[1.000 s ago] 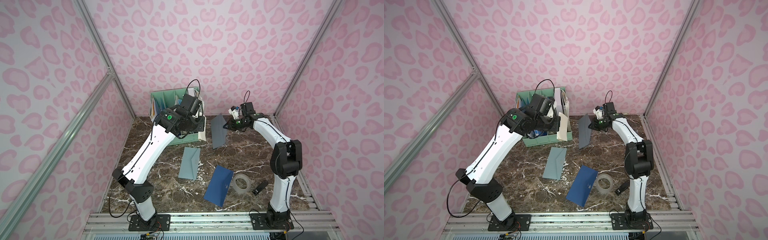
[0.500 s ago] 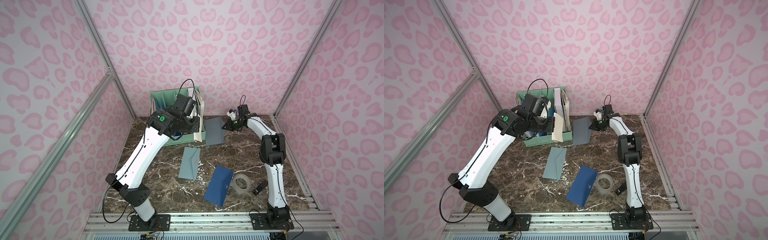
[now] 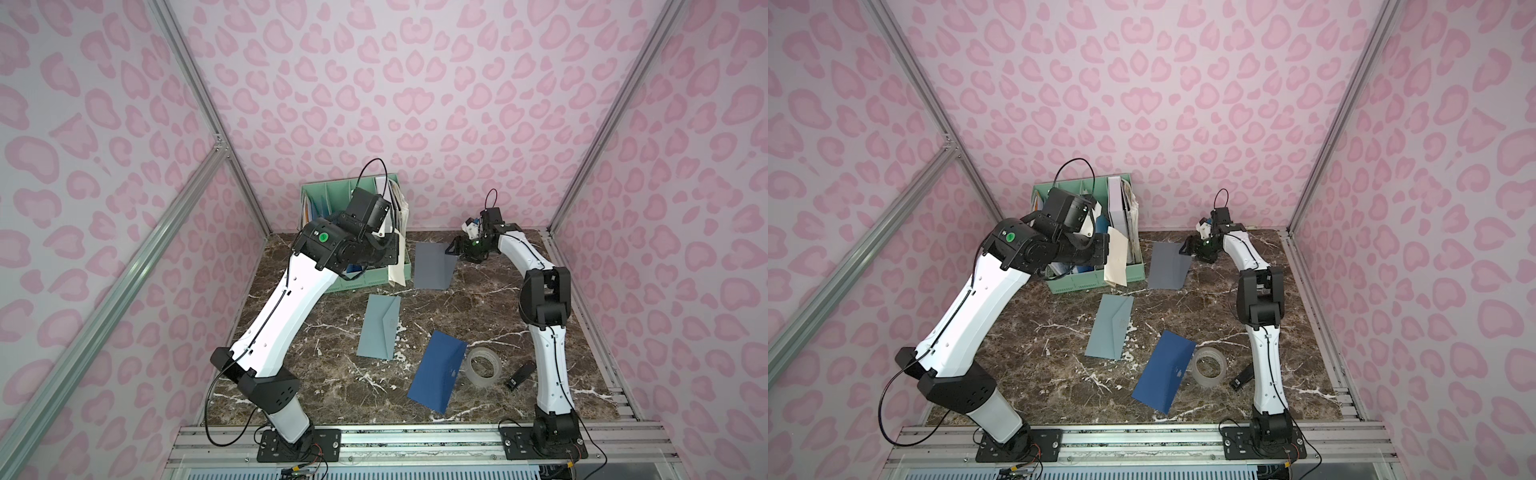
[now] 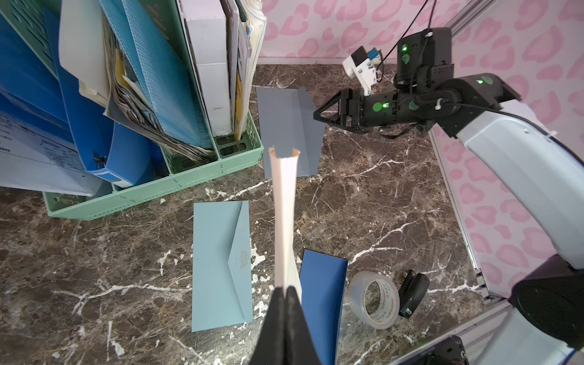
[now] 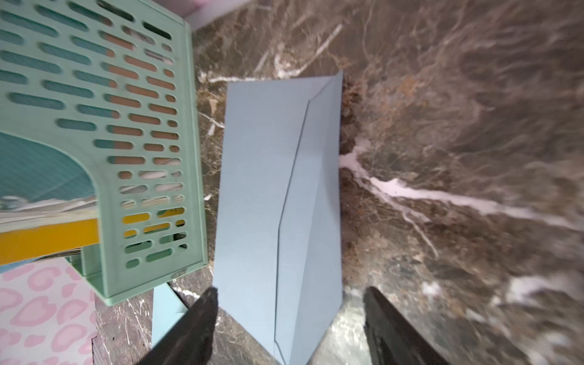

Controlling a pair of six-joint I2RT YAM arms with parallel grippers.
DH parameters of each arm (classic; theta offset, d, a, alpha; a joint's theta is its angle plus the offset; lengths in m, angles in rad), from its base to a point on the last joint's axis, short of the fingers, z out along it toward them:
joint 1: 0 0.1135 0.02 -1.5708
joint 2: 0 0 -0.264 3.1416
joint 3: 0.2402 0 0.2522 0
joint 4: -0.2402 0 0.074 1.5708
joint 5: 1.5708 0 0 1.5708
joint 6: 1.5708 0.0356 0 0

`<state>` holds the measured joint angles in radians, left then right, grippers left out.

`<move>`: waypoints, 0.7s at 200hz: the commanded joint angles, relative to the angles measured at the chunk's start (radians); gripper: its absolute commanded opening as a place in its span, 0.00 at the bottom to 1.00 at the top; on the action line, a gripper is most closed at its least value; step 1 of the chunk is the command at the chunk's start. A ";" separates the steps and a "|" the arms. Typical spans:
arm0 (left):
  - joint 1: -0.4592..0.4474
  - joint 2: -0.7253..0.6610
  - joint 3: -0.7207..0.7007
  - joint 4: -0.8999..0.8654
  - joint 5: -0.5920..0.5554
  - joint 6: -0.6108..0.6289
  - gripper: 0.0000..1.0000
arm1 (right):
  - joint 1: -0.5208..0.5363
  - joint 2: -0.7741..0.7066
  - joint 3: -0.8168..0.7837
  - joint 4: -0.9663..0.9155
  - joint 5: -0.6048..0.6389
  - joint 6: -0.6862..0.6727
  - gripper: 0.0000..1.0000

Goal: Take the letter paper out of the envelope
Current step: Place the envelope at the center of the board, then unfold the letter paper.

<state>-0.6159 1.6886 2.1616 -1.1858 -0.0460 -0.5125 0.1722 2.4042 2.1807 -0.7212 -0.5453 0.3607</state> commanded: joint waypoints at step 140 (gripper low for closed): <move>0.170 0.102 0.024 0.320 0.363 -0.327 0.00 | 0.198 -0.878 -1.079 1.193 -0.423 0.939 0.79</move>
<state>-0.4477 1.7813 2.1784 -0.9234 0.2646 -0.7948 0.3637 1.5208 1.1248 0.2985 -0.9691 1.1316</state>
